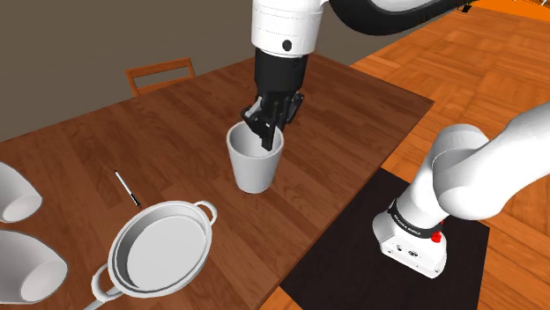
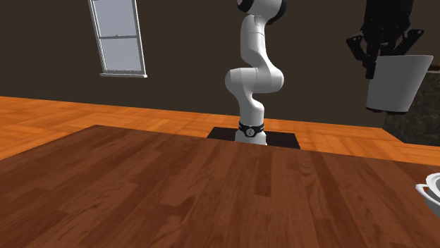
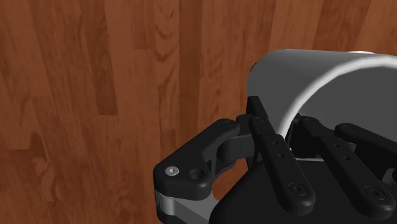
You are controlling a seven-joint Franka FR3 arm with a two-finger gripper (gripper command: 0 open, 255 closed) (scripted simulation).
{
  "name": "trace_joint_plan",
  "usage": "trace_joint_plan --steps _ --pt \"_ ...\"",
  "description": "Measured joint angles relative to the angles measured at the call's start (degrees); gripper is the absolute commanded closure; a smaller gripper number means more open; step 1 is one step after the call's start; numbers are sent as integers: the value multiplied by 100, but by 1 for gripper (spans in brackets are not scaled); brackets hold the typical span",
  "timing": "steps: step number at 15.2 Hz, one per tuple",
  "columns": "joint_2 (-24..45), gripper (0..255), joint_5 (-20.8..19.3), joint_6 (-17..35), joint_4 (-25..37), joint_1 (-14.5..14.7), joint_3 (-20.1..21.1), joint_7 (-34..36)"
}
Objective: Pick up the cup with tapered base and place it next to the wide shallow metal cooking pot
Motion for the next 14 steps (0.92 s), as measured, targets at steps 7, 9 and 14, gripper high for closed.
trace_joint_plan --steps 7,9,14 --pt "161 255 188 156 161 237 643 797" --pt "181 255 217 322 24 259 712 836" --pt "217 255 265 717 -335 281 789 812"
